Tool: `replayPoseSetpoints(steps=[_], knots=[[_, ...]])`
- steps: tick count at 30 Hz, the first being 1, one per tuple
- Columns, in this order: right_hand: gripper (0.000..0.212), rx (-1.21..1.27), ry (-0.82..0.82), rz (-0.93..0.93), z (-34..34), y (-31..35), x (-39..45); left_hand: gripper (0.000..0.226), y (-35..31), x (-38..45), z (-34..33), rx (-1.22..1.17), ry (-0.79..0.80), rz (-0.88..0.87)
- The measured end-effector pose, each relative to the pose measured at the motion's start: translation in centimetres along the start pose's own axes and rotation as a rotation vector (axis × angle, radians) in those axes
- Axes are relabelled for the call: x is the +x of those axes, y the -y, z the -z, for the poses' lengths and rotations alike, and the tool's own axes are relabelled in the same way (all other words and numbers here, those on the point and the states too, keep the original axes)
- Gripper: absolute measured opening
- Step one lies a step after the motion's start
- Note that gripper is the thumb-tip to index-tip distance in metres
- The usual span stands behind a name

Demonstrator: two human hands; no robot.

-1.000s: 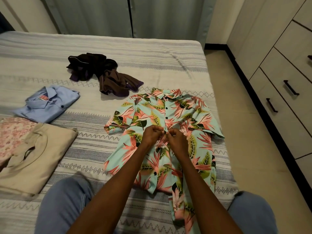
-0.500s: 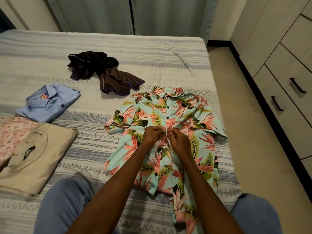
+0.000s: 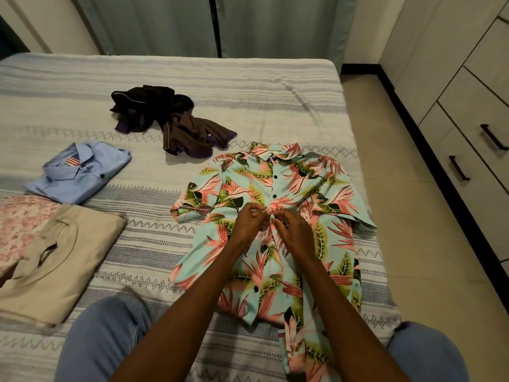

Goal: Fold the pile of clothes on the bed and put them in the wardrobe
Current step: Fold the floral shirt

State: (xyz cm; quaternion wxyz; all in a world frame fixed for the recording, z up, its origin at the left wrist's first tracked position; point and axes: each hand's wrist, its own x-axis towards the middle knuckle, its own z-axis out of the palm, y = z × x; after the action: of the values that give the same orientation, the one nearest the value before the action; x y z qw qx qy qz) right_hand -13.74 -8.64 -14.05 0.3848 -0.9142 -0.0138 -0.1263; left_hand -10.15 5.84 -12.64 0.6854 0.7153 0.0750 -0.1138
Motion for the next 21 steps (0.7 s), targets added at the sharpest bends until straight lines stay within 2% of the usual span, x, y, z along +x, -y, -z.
replayPoseSetpoints(steps=[8, 12, 16, 21], knots=[[0.016, 0.216, 0.055, -0.061, 1.2, -0.8, 0.6, 0.021, 0.7, 0.2, -0.2, 0.141, -0.063, -0.058], [0.02, 0.191, 0.047, -0.065, 1.2, -0.5, 0.1, 0.013, 0.2, -0.7, -0.7, 0.287, -0.105, -0.123], [0.033, 0.059, -0.008, -0.104, 1.4, -0.3, -1.2, 0.009, 0.7, -1.9, -0.2, 0.43, -0.19, -0.269], [0.017, -0.013, -0.054, -0.129, 2.2, 1.9, -4.9, 0.013, 1.2, -5.4, 0.5, 0.454, -0.195, -0.293]])
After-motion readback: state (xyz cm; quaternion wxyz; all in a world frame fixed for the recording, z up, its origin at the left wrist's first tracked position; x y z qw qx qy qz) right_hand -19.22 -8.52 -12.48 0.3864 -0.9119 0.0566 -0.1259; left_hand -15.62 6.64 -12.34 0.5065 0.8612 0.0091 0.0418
